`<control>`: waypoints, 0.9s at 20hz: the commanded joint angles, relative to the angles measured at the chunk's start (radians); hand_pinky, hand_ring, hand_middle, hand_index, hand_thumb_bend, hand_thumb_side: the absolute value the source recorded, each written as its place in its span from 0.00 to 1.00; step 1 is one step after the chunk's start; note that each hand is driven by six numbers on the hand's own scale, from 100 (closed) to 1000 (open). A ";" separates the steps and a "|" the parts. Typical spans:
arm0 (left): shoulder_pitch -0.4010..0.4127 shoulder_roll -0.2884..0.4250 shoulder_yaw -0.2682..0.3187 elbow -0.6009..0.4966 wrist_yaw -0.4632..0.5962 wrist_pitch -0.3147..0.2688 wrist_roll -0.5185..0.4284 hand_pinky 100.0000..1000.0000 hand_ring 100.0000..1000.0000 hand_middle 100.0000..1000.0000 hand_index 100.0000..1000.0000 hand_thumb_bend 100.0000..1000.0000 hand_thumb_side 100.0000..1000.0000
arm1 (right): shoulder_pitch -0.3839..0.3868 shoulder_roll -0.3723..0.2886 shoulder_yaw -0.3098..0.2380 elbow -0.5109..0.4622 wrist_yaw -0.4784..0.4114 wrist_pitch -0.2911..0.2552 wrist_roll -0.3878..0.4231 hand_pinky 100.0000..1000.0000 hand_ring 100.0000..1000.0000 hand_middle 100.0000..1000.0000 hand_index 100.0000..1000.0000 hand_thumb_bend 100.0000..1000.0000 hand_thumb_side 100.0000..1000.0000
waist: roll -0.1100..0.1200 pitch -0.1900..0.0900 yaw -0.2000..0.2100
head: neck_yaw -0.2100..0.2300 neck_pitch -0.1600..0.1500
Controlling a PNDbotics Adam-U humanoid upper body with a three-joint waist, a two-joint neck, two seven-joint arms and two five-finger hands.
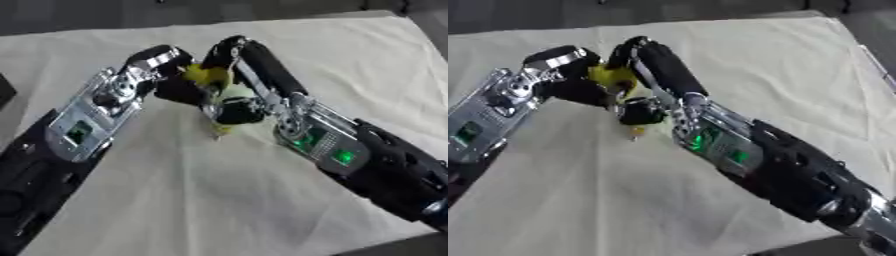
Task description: Pick up the objects with one hand, pass them to the other hand, and then place them into the box on the other side of the table.
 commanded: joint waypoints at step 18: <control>0.001 0.134 0.031 0.003 0.007 0.022 0.019 0.81 0.61 0.52 0.34 0.00 0.08 | 0.017 -0.022 -0.019 -0.022 0.151 0.082 0.012 0.57 0.75 0.76 0.85 0.58 0.09 | 0.017 -0.024 -0.006 | 0.035 -0.005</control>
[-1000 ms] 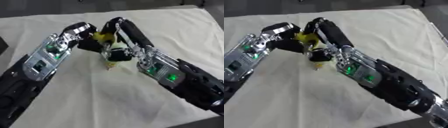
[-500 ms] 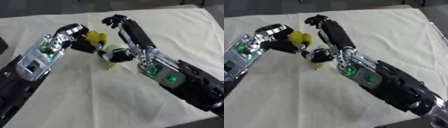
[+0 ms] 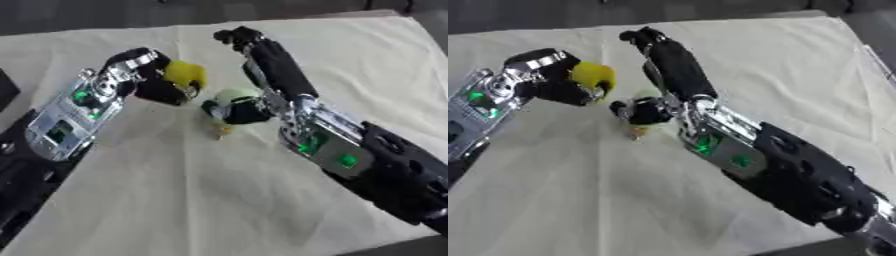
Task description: Pick up the objects with one hand, pass them to the other hand, and then place them into the box on the other side of the table.
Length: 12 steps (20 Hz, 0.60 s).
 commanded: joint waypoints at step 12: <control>-0.007 0.258 0.149 0.050 -0.061 -0.044 0.075 0.81 0.61 0.53 0.34 0.00 0.00 | 0.025 -0.064 -0.037 -0.020 -0.040 -0.001 -0.053 0.56 0.74 0.75 0.84 0.55 0.09 | 0.024 -0.036 -0.001 | 0.078 -0.003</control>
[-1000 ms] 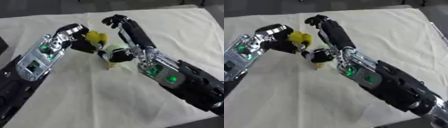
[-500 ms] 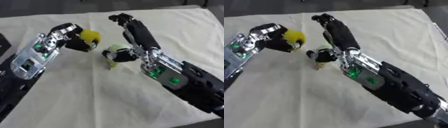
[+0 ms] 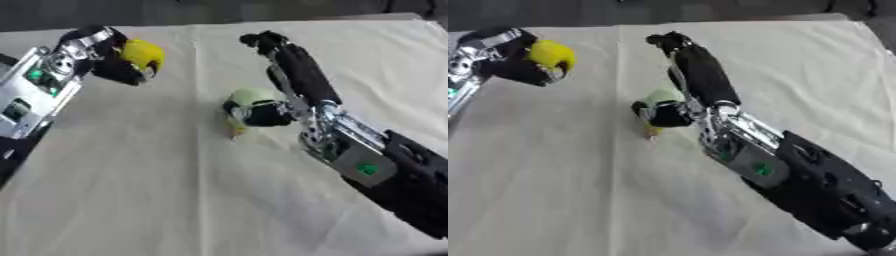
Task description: Pick up the objects with one hand, pass them to the other hand, and then place them into the box on the other side of the table.
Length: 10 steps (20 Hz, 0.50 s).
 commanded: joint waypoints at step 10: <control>0.067 0.197 0.188 0.084 -0.105 -0.076 0.127 0.81 0.61 0.54 0.35 0.00 0.00 | 0.008 -0.049 -0.031 -0.020 -0.039 -0.014 -0.057 0.57 0.76 0.75 0.84 0.54 0.08 | 0.010 -0.031 -0.008 | 0.101 -0.025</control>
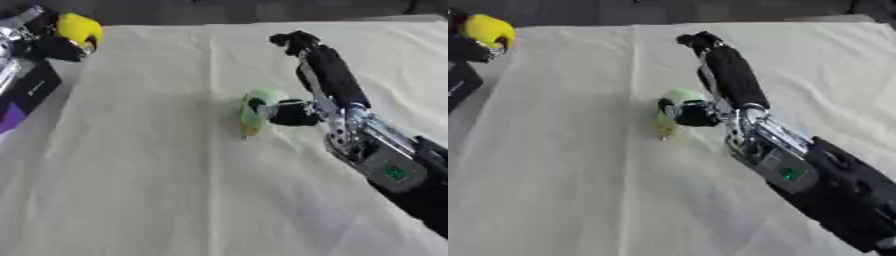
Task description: Pick up the objects with one hand, pass them to the other hand, and then place them into the box on the other side of the table.
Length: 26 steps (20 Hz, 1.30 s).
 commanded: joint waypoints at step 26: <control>0.012 0.098 0.292 0.391 -0.265 -0.014 0.200 0.84 0.65 0.59 0.45 0.26 0.00 | 0.027 -0.024 -0.040 -0.020 -0.033 -0.021 -0.114 0.57 0.76 0.75 0.83 0.53 0.08 | -0.034 0.021 -0.046 | 0.193 -0.083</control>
